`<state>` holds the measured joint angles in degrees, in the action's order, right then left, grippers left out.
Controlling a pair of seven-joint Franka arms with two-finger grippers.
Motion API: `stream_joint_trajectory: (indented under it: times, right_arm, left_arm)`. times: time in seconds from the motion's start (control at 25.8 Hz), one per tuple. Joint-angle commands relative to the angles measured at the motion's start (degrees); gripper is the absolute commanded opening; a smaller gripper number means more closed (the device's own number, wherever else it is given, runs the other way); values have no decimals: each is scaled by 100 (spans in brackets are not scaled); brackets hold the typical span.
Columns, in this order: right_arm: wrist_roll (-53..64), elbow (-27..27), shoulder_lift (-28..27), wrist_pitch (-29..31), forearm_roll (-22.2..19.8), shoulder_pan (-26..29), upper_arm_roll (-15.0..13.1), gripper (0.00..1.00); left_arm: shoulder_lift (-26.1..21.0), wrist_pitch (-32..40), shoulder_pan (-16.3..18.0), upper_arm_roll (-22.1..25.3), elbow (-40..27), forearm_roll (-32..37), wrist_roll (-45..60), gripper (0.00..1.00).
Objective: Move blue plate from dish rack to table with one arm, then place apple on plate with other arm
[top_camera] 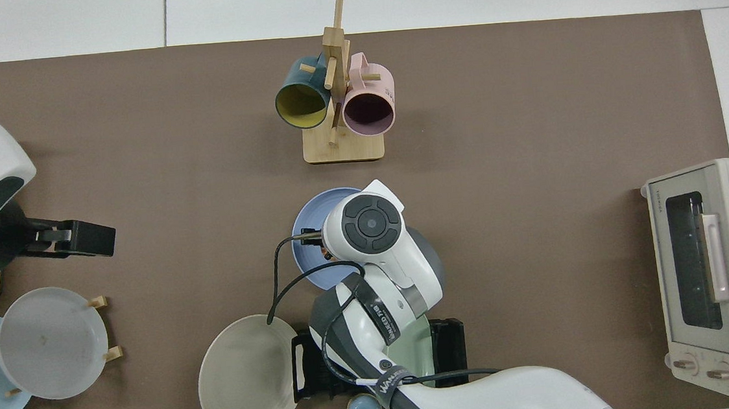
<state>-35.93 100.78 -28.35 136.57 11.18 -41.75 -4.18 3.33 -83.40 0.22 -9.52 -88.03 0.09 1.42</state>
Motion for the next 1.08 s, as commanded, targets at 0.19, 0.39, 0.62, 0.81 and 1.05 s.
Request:
stream_joint_trajectory:
  times: [0.19,0.39,0.62,0.81,1.05]
  right_arm:
    - [-107,461,295,28,104,36,-12,34]
    - [-125,373,251,55,104,53,-21,100]
    - [-291,153,286,2,122,158,-74,100]
    - [-529,100,497,-25,69,220,-223,100]
    - [-380,83,822,-183,-36,220,-881,100]
  left_arm:
    - [80,52,-57,56,-65,71,60,100]
    - [80,52,-48,56,-65,71,60,100]
    - [80,52,-48,56,-65,71,60,100]
    - [80,52,-48,56,-65,71,60,100]
    - [80,52,-48,56,-65,71,60,100]
